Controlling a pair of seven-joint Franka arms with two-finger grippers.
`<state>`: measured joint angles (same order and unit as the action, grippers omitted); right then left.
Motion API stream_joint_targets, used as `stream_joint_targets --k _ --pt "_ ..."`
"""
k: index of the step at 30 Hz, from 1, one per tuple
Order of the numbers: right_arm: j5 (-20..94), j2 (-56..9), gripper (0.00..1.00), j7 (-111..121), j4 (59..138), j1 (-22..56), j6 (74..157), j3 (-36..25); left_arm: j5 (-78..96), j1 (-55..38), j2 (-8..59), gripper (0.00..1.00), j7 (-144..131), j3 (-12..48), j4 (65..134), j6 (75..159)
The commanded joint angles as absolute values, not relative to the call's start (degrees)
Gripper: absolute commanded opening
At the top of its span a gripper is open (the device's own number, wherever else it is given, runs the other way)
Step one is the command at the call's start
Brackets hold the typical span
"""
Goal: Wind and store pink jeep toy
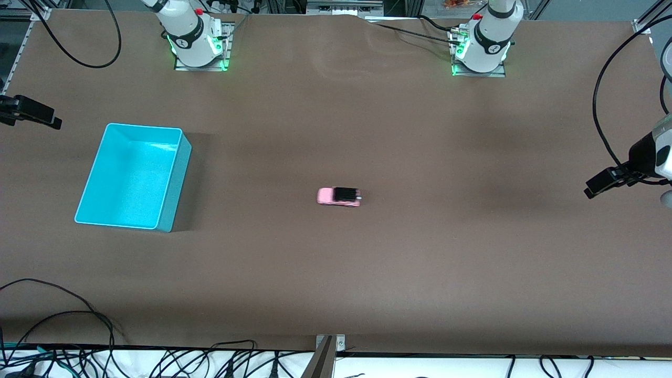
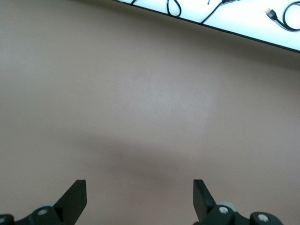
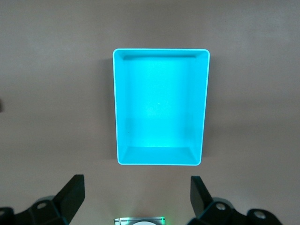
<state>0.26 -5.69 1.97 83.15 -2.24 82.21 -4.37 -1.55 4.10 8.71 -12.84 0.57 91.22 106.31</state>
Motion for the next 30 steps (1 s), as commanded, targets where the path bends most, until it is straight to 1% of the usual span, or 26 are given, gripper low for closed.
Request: stream_joint_targets --k 1,5,23,30 --pt "-0.6 -5.6 1.0 1.9 82.9 -2.6 81.9 -4.2 0.0 4.4 9.6 1.0 -9.6 0.8 87.8 102.7" --pt "-0.6 -5.6 1.0 1.9 82.9 -2.6 81.9 -4.2 1.1 4.6 9.6 1.0 -8.7 2.2 88.0 101.4" --pt "-2.3 -5.6 1.0 1.8 83.1 -2.7 81.5 -4.3 0.4 5.2 9.8 1.0 -3.6 2.0 88.0 101.3" --pt "-2.6 -6.7 1.0 1.6 83.2 -2.9 80.9 -4.3 0.4 5.2 9.9 1.0 -2.9 2.1 88.2 101.3"
